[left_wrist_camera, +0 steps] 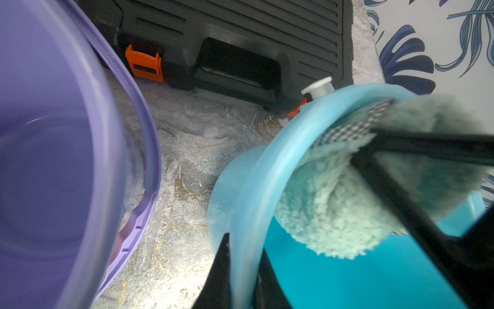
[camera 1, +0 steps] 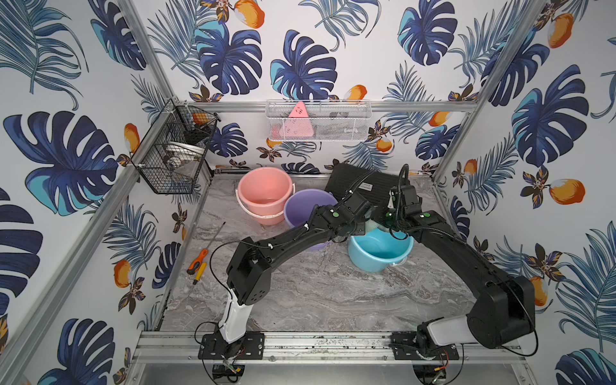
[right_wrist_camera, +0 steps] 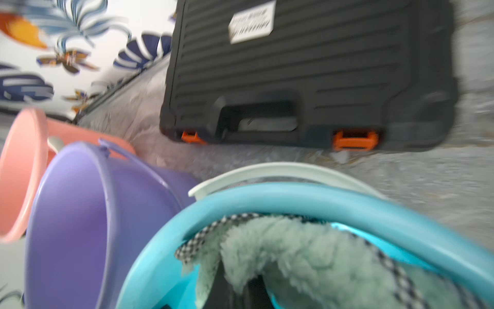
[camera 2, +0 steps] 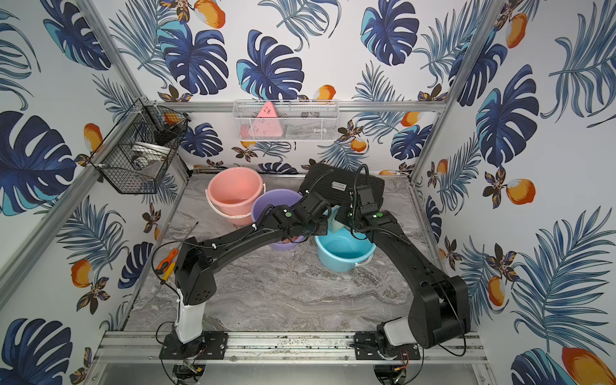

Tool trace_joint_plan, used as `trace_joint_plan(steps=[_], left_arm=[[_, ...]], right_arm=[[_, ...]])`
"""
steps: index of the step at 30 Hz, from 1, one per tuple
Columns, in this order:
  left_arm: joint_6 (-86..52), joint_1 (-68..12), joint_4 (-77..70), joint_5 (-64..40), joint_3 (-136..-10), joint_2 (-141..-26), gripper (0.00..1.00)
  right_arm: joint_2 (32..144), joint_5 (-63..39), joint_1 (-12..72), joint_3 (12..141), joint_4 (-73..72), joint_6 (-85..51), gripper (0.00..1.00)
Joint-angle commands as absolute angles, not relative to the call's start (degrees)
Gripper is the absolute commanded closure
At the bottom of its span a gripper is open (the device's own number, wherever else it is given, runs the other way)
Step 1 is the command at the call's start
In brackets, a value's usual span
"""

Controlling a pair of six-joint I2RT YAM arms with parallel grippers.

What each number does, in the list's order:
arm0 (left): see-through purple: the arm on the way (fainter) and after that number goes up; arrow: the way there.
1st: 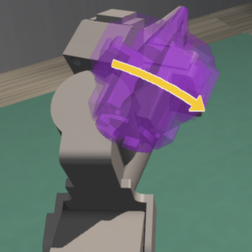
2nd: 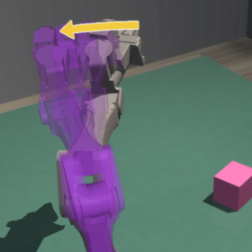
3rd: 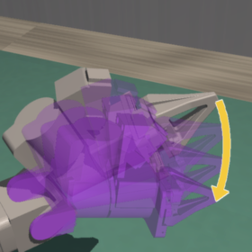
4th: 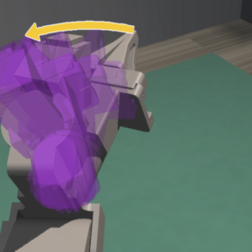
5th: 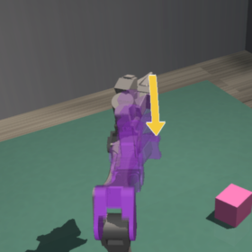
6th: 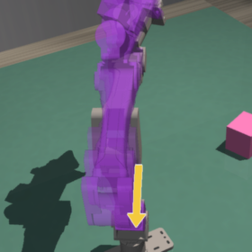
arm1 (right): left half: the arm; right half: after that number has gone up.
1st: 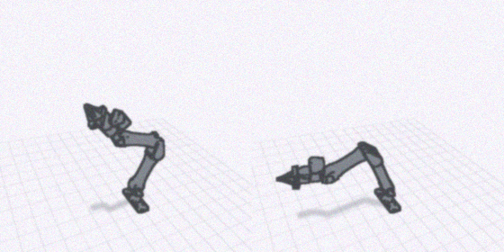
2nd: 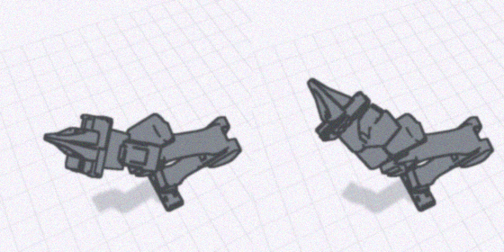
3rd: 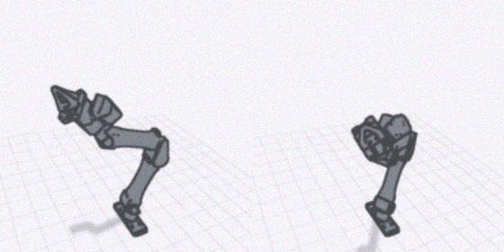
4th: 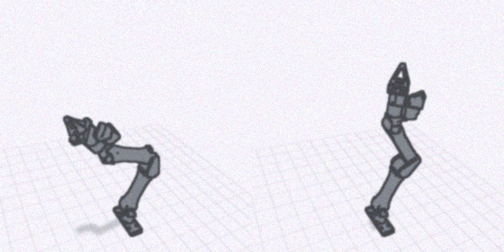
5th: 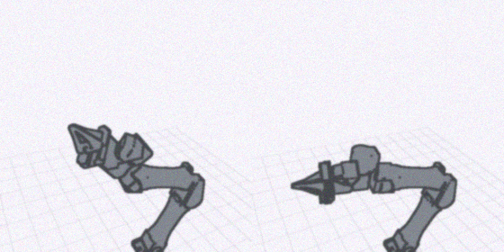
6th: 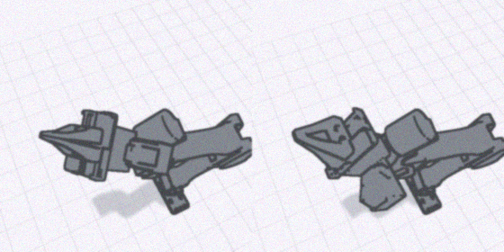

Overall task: Wipe the inside of the bucket with a cloth
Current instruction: Wipe the dirt from the inside of the bucket.

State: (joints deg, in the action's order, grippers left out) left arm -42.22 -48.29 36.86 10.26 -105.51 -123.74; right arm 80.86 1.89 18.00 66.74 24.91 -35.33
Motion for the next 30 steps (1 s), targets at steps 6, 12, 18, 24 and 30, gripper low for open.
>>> trace_joint_plan(steps=[6,12,18,24,30], left_arm=[[-39.43,-49.00,39.20,11.34,-108.81,-124.75,1.00],[-35.43,-51.12,42.55,16.23,-115.75,-126.84,1.00],[-33.75,-52.36,43.63,18.60,-119.41,-127.84,1.00],[-32.05,-53.44,39.55,23.32,-117.17,-125.07,1.00],[-30.35,-53.61,38.22,25.77,-117.98,-124.37,1.00]], right_arm=[[86.10,-11.97,19.07,72.54,18.94,-32.38,1.00],[89.03,-11.59,19.69,76.64,23.18,-29.21,1.00],[85.46,1.38,19.18,77.56,30.47,-26.52,1.00],[82.58,9.61,18.97,78.18,39.14,-25.79,1.00],[77.98,11.01,17.06,72.97,41.13,-28.42,1.00]])
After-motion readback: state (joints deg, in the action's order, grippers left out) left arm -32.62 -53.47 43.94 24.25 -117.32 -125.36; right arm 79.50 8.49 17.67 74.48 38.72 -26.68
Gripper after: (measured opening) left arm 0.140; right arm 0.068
